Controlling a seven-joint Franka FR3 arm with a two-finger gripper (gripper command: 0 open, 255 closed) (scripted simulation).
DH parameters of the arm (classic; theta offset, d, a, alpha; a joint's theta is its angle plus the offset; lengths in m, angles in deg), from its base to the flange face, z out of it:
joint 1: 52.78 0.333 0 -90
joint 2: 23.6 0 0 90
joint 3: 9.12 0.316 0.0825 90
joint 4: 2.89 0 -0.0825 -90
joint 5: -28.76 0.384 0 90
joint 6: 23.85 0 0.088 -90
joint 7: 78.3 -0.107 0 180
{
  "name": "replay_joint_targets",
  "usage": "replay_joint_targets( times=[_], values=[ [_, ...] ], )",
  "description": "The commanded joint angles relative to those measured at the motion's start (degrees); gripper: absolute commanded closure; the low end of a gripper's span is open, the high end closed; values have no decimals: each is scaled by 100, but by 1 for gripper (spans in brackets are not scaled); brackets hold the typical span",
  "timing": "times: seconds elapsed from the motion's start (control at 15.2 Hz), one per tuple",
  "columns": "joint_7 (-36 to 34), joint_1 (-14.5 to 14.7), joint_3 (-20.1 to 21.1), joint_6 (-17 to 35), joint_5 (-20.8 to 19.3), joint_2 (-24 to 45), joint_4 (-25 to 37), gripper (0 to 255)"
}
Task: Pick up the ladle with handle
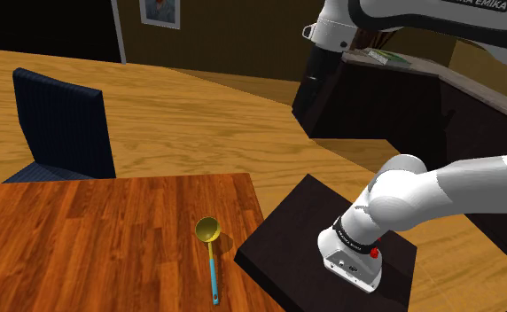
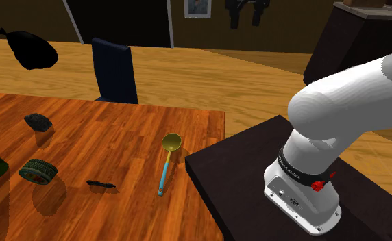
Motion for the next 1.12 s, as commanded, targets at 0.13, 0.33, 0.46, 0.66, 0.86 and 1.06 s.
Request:
replay_joint_targets(
  times=[0.13, 0.33, 0.46, 0.66, 0.86, 1.06],
  values=[
    [-388, 8, 251, 276, 126, -169, -395, 0],
    [-973, 43, 656, 705, 347, -343, -926, 0],
    [-1369, 83, 945, 1007, 512, -397, -1237, 0],
    [-1973, 161, 1408, 1494, 779, -368, -1631, 0],
    [-2595, 246, 1902, 2031, 1050, -186, -1933, 0],
    [-3229, 292, 2437, 2623, 1304, 162, -2130, 0]
  ],
)
